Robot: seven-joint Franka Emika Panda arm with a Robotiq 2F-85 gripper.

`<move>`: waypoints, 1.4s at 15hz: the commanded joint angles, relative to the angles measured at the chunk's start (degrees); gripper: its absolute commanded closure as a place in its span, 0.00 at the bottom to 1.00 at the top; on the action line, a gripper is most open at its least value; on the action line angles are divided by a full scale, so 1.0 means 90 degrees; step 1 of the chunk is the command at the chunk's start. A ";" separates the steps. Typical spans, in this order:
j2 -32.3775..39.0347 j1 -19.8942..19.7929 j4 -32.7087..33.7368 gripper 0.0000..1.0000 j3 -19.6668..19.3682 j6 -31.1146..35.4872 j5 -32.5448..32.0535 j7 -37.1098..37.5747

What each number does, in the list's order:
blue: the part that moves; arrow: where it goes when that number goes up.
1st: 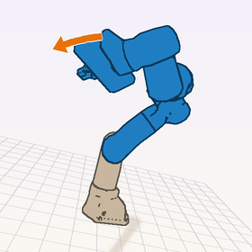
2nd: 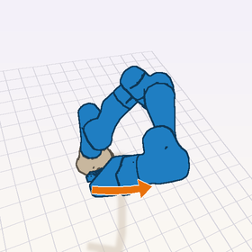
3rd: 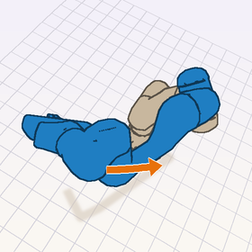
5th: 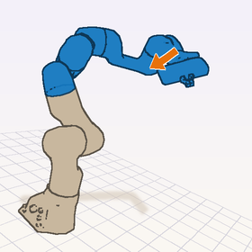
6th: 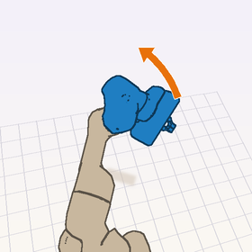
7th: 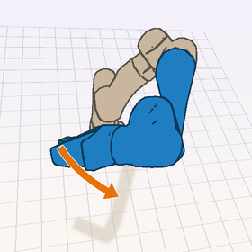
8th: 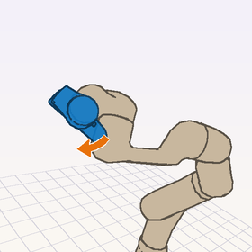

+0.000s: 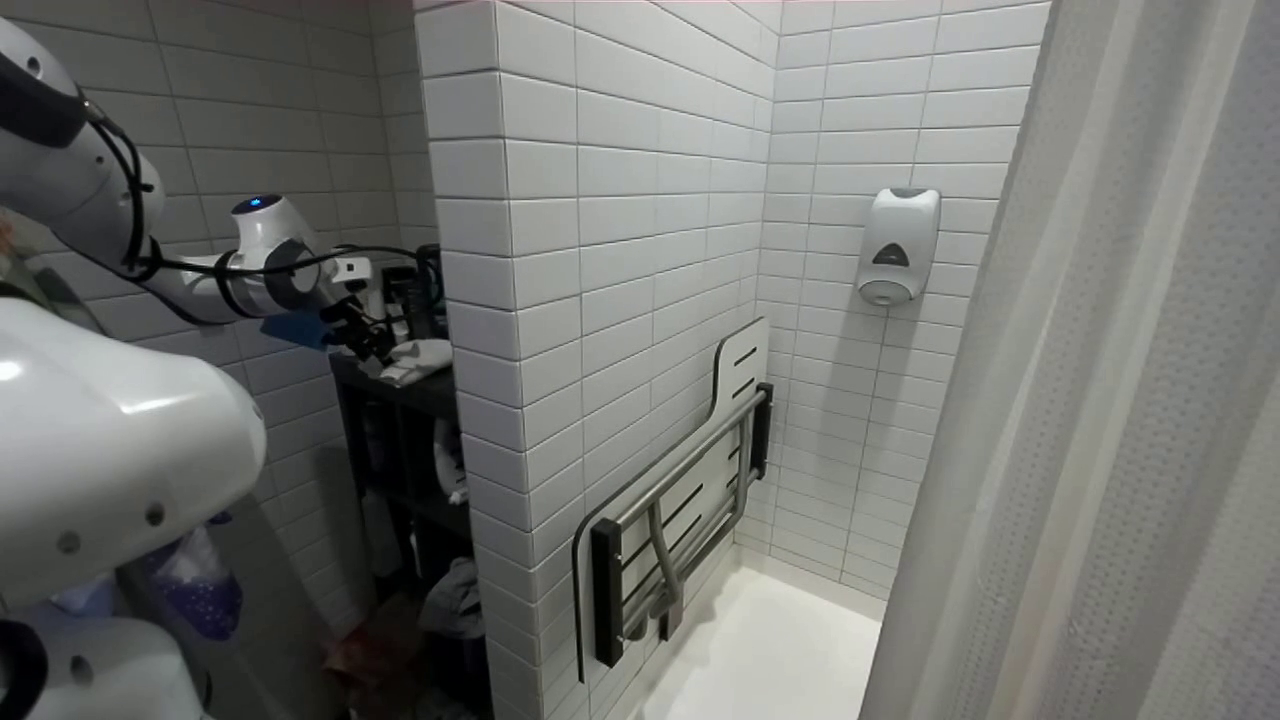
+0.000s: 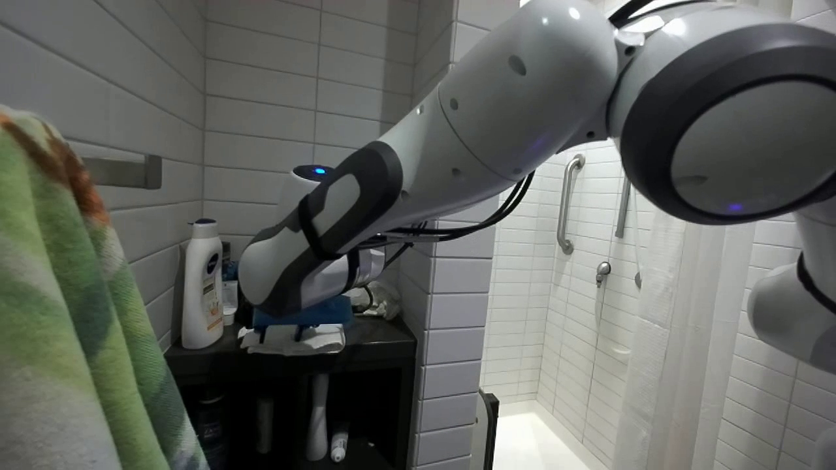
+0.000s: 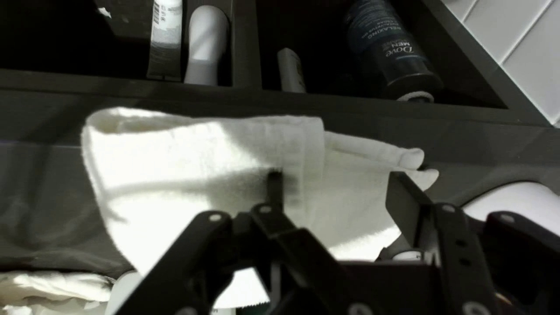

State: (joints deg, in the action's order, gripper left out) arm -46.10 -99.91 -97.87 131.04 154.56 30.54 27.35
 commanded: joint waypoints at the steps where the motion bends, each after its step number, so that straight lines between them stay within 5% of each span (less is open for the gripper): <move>1: -0.0146 0.0083 0.0248 0.69 -0.0245 -0.0432 0.0274 -0.0126; 5: -0.0183 0.0131 0.0333 0.99 -0.0378 -0.0660 0.0402 -0.0149; 15: -0.0464 0.0292 0.0341 1.00 -0.1080 -0.0612 0.0888 0.0227; 21: -0.0601 0.0673 -0.0214 1.00 -0.2264 -0.0635 0.0871 0.0745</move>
State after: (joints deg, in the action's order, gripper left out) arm -50.11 -97.02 -96.50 116.80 149.20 38.38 31.46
